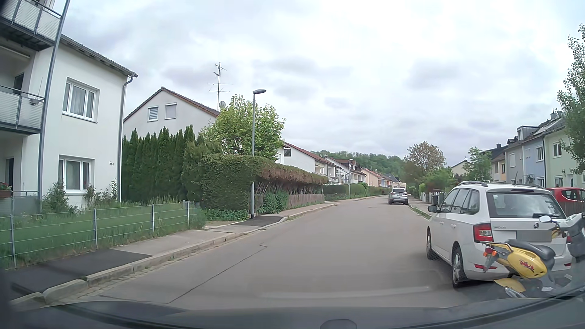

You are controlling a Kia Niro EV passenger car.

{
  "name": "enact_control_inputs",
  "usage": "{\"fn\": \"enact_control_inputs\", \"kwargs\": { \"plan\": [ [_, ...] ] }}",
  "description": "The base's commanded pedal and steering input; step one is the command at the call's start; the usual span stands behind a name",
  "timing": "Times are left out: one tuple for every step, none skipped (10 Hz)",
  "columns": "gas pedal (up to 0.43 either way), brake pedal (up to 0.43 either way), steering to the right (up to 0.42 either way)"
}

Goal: Follow the waypoints while adhering to traffic rules and regulations

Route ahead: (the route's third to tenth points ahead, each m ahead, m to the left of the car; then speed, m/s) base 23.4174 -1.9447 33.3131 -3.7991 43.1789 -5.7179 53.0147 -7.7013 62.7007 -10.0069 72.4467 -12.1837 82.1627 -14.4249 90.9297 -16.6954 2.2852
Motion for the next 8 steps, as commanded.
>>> {"fn": "enact_control_inputs", "kwargs": {
  "plan": [
    [0.110,0.000,-0.118],
    [0.118,0.000,-0.094],
    [0.118,0.000,-0.072],
    [0.118,0.000,-0.055],
    [0.118,0.000,-0.035],
    [0.118,0.000,-0.020],
    [0.118,0.000,-0.014],
    [0.118,0.000,-0.009]
  ]
}}
